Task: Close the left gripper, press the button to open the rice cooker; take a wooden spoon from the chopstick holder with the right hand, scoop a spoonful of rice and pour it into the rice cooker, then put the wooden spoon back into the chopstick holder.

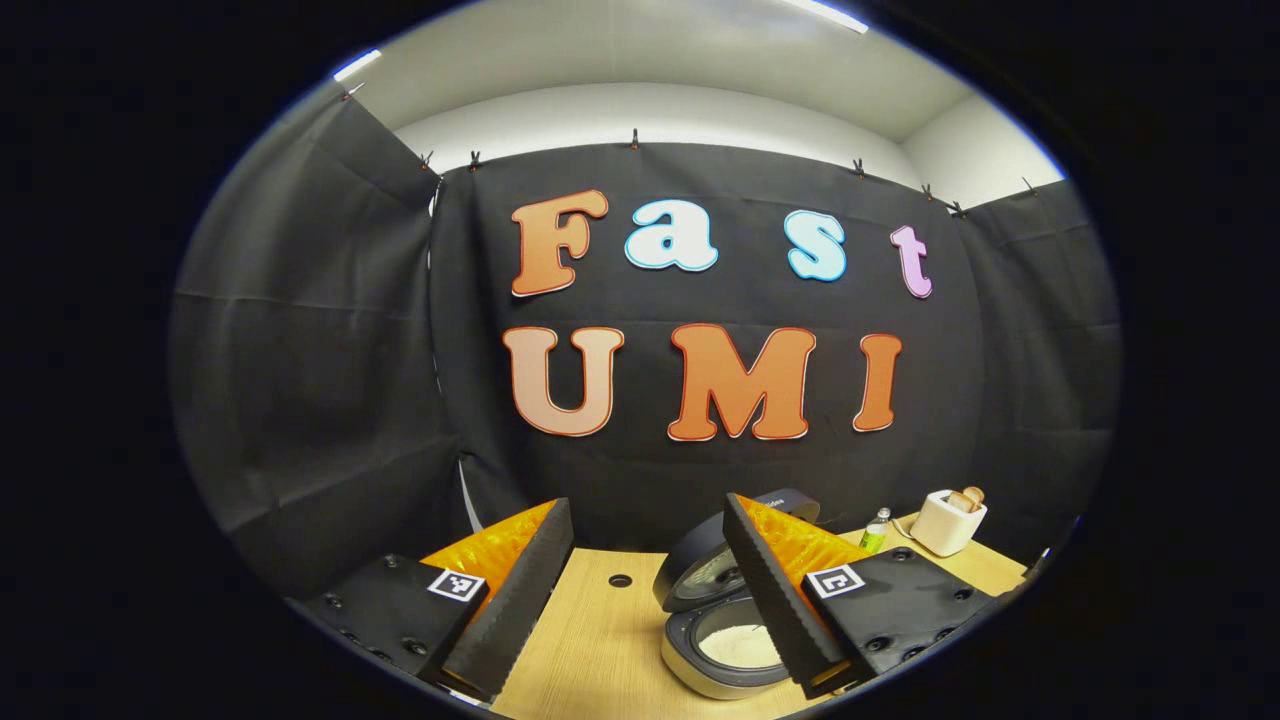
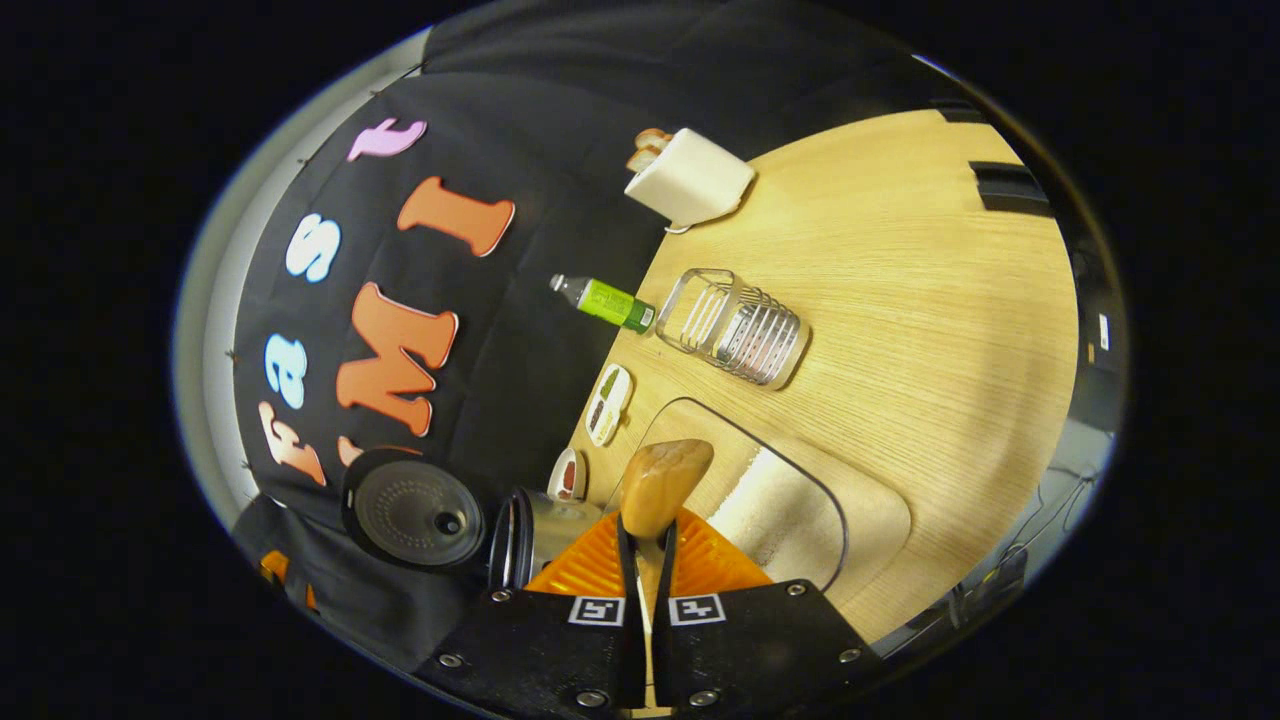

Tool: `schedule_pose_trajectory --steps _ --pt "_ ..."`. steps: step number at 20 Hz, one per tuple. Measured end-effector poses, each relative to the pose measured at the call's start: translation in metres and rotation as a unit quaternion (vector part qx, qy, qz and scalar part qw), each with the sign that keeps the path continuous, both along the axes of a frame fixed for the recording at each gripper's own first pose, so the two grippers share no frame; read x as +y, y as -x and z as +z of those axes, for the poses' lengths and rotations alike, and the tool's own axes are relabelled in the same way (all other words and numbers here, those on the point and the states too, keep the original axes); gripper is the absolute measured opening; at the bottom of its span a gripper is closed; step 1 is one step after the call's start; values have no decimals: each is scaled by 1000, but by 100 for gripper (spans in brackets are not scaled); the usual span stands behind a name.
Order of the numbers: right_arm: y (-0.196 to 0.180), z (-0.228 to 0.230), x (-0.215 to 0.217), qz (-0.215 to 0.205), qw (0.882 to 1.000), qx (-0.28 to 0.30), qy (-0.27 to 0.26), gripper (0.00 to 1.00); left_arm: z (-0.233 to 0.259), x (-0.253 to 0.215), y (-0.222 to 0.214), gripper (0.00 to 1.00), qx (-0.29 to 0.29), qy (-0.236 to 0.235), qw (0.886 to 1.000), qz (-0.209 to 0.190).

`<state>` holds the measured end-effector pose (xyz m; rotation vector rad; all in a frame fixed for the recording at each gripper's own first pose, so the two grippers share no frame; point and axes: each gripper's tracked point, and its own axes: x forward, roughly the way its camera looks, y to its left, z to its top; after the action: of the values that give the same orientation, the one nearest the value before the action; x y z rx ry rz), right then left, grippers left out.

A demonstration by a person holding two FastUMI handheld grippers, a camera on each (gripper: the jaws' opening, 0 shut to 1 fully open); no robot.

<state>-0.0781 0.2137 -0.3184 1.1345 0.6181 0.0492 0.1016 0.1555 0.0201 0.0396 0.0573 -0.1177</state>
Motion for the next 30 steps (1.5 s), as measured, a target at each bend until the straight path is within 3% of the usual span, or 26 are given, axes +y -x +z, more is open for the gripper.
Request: schedule_pose_trajectory --steps 12,18,30 --pt "-6 47 -23 -45 996 -12 -82 2 10 8 5 100 -16 12 1000 7" --pt "-15 92 -25 -47 994 -35 -92 2 11 14 5 100 -18 21 1000 11" --pt "-59 193 20 -12 990 -94 -106 2 2 46 -2 100 -15 32 999 39"
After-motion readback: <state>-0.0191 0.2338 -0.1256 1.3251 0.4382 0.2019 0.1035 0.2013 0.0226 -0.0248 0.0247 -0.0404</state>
